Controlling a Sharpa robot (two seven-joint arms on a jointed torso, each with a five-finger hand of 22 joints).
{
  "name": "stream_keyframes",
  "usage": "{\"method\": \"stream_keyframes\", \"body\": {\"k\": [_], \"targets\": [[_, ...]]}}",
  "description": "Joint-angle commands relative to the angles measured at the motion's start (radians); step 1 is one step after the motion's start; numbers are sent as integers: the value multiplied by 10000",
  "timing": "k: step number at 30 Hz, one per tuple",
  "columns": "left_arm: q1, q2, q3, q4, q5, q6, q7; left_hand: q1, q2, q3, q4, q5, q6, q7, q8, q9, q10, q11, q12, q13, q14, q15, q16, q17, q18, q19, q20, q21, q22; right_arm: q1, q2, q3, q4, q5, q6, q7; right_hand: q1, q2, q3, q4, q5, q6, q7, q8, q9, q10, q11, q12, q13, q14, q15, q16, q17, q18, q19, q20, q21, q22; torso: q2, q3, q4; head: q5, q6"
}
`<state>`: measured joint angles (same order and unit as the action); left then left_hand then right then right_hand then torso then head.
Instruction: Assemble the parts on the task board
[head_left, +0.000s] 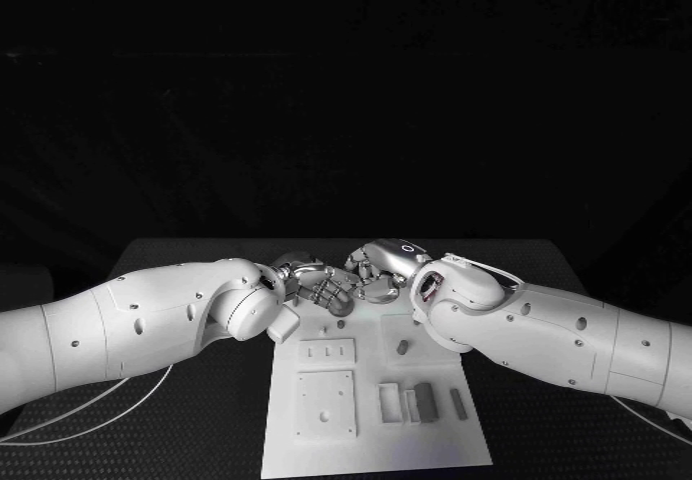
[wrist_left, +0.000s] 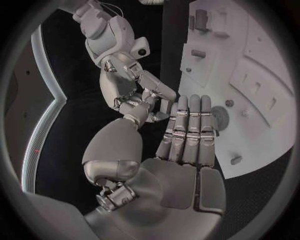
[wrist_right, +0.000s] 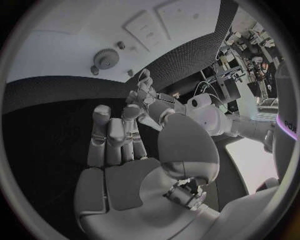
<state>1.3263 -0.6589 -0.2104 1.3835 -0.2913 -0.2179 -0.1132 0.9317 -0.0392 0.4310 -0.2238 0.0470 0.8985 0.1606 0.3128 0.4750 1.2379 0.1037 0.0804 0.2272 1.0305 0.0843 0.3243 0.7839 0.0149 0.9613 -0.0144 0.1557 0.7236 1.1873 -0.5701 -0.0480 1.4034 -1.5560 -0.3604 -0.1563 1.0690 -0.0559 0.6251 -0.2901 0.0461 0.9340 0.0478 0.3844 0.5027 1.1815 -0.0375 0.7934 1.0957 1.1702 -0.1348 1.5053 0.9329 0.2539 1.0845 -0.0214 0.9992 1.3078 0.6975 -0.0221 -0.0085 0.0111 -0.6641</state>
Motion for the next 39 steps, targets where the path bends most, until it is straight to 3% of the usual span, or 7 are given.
{"method": "stream_keyframes", "body": {"k": [1,14,30,39], "targets": [[14,57,17,21,19,103,145,27,123,11,-94,28,70,-12,14,-21,-28,-27,-63,21,15,0,-59,22,95,-61,-2,-56,15,-6,47,-4,6,-82,196,133,39,-35,49,10,46,1402,213,3,326,84,-14,27,-12,57,-27,33,-10,79,59,-24,30,142,-3,2,10,-13,-9],[14,68,17,-35,7,131,95,536,616,574,-256,25,565,-224,214,13,406,-231,109,226,269,-90,-20,213,76,54,-52,-30,109,-8,113,-4,-60,-68,200,159,32,-38,49,9,46,1400,212,1,328,86,-15,22,-15,59,-28,27,-6,79,59,-27,27,140,-1,18,3,8,-26],[14,84,17,-57,-180,124,5,784,761,1087,-399,34,1027,-432,366,39,817,-422,223,472,609,-280,129,606,-32,198,-210,61,303,-8,116,-4,-96,-68,226,143,29,-42,52,6,46,1404,208,1,331,91,-18,18,-19,75,-29,24,17,79,61,-30,25,140,0,21,4,-16,-58],[13,70,16,-78,-418,86,-94,799,730,1384,-396,38,1366,-589,507,150,1152,-579,350,766,843,-430,239,985,-140,300,-376,159,500,-10,122,-4,-137,-75,230,151,28,-43,54,4,46,1405,207,1,333,94,-19,16,-21,86,-31,24,34,79,63,-32,24,140,6,18,-7,-26,-69]]}}
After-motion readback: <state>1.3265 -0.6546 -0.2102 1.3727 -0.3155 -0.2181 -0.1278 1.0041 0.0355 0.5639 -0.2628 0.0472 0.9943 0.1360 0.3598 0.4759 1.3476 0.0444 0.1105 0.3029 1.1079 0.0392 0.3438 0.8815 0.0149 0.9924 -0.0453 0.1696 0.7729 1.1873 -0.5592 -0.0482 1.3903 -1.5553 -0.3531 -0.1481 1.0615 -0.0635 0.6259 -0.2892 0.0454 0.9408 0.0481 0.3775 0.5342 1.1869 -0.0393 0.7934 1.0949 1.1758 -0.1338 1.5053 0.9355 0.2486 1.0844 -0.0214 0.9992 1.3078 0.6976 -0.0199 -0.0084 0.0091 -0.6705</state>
